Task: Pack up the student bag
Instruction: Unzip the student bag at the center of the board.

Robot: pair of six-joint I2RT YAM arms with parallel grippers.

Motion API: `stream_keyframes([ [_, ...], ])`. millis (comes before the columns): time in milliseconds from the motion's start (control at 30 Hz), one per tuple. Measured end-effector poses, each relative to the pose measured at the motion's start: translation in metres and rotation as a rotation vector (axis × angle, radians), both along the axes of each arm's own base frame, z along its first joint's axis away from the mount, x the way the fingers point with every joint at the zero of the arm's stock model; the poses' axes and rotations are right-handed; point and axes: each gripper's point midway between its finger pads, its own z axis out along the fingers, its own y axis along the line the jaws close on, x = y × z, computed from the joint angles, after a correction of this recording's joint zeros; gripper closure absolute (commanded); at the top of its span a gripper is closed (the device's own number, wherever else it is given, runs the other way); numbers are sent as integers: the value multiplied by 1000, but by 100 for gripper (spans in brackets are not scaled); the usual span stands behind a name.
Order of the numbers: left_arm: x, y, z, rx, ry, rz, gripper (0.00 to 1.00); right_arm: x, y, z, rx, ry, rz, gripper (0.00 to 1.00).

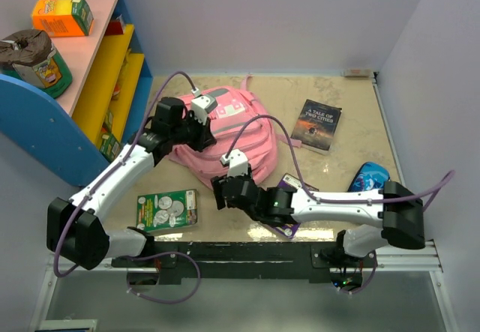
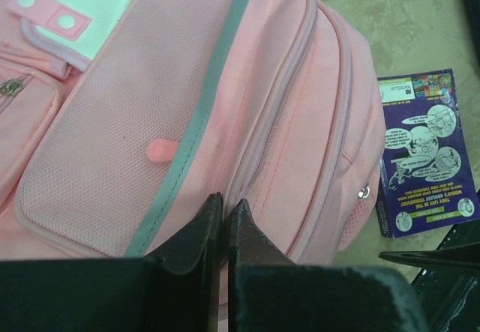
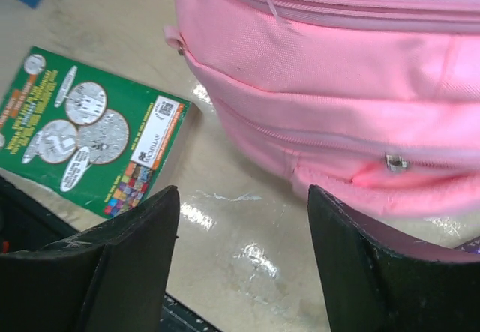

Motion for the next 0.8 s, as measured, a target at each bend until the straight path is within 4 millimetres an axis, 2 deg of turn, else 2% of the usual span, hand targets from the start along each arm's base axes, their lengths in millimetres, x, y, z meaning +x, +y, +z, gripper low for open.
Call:
stream_keyframes([
  [133,2,6,-9,38,-8,2,100,0,-16,15,78,0,-23,28],
  [200,4,8,-12,57,-17,-5,100,6,-27,18,96,1,-52,28],
  [367,6,10,-14,82,-39,-23,100,42,-69,19,138,20,-177,29],
  [467,6,11,-16,92,-45,-31,100,65,-100,11,167,40,-260,29],
  [533,6,12,-18,98,-46,-34,100,75,-111,5,183,55,-287,28],
  [633,5,13,-20,101,-45,-39,100,85,-115,1,220,82,-289,29],
  [800,5,13,-19,102,-51,-48,100,99,-104,1,312,130,-255,29],
])
